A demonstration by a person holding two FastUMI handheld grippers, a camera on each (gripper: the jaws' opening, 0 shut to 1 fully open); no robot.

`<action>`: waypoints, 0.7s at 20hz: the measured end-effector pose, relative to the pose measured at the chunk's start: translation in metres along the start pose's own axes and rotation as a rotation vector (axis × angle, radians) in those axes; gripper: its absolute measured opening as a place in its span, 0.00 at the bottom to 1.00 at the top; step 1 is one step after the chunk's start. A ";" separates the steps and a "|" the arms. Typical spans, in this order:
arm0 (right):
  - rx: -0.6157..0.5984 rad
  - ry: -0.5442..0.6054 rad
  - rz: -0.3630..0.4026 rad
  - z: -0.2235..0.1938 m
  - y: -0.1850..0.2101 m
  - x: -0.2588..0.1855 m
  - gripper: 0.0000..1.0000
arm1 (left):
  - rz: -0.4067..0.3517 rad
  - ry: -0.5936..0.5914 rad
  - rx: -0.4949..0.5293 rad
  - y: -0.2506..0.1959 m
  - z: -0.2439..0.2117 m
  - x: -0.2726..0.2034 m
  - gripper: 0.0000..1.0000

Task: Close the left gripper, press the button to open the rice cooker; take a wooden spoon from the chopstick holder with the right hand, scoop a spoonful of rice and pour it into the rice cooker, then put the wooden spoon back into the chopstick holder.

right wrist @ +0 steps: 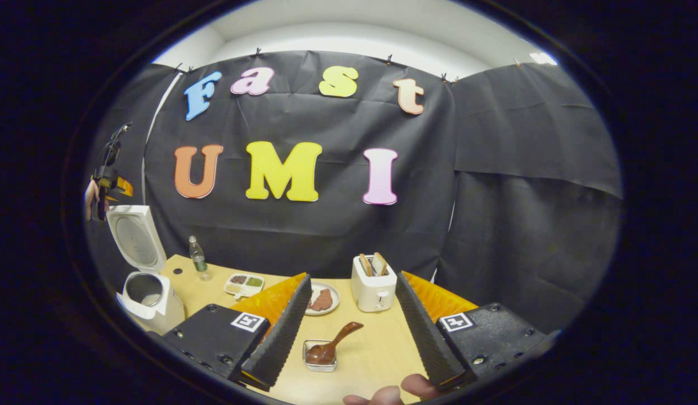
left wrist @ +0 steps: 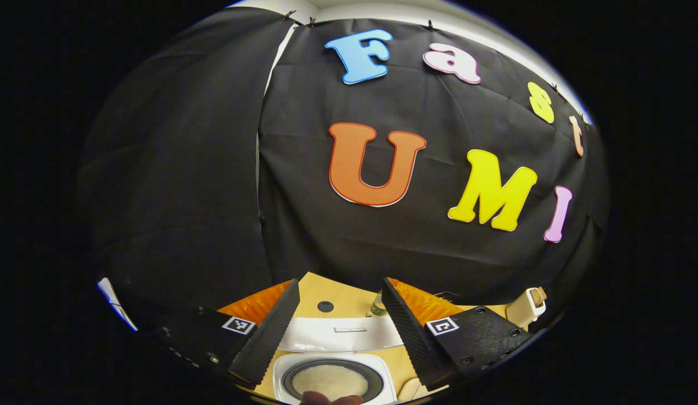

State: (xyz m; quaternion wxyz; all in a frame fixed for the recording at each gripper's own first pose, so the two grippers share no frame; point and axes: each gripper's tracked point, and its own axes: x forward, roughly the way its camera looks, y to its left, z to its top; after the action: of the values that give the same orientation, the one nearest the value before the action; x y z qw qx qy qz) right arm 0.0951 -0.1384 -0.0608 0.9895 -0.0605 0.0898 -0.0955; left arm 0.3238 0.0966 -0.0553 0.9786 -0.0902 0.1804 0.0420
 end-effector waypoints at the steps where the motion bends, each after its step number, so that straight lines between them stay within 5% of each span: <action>1: 0.000 0.001 -0.006 0.000 0.000 0.000 0.98 | 0.007 0.004 0.009 0.001 -0.002 0.003 0.95; 14: 0.020 -0.004 0.102 -0.011 0.027 0.002 1.00 | -0.033 0.064 0.083 -0.003 -0.043 -0.028 0.97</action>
State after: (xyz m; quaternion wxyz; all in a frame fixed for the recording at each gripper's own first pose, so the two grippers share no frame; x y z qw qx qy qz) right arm 0.0994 -0.1136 -0.0760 0.9938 -0.0460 0.0899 -0.0457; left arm 0.2828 0.0840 -0.0841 0.9757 -0.0536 0.2119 0.0155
